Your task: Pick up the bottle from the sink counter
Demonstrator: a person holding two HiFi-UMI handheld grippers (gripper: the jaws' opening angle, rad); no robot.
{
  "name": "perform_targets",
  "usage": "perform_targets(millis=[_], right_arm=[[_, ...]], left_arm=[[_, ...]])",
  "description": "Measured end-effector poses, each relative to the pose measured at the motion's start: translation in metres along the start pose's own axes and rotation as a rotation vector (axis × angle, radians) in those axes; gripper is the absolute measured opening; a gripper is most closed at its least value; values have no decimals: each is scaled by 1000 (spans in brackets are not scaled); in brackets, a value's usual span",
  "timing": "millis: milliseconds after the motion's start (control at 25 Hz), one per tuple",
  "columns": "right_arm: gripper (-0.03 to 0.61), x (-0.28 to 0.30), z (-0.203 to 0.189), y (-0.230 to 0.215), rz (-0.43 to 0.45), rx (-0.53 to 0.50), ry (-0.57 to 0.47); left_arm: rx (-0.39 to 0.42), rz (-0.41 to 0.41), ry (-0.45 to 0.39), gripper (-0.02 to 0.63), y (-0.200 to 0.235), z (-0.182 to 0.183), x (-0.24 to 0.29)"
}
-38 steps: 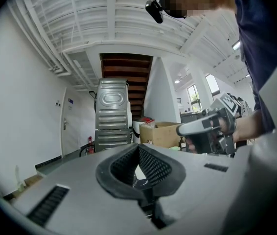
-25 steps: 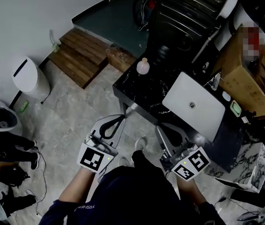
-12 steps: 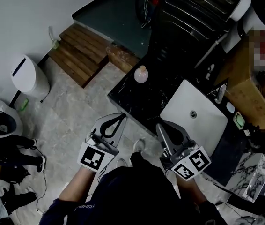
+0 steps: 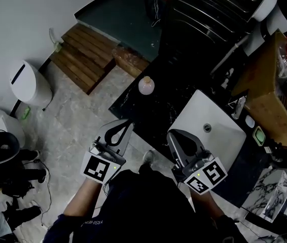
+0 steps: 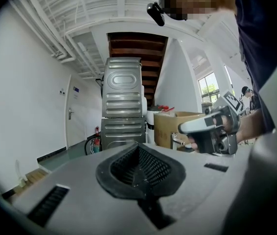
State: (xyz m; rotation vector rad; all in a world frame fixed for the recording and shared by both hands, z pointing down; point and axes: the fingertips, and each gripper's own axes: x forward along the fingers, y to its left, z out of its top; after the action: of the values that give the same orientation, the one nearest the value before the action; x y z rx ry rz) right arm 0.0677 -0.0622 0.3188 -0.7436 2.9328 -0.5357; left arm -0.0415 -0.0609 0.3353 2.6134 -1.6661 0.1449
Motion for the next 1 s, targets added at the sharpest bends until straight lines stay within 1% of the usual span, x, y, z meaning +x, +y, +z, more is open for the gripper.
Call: perform_targets(millis=[320, 560, 720, 1000], right_arm=[[23, 5, 4, -18, -2, 13, 4], [23, 10, 3, -26, -17, 21, 7], [23, 18, 5, -30, -43, 19, 7], [23, 39, 3, -37, -112, 15, 12]], left_arm=[[4, 8, 15, 6, 7, -1, 22], [-7, 6, 24, 6, 15, -5, 29], [-7, -9, 29, 6, 26, -9, 36], [-18, -61, 28, 7, 52, -20, 51]])
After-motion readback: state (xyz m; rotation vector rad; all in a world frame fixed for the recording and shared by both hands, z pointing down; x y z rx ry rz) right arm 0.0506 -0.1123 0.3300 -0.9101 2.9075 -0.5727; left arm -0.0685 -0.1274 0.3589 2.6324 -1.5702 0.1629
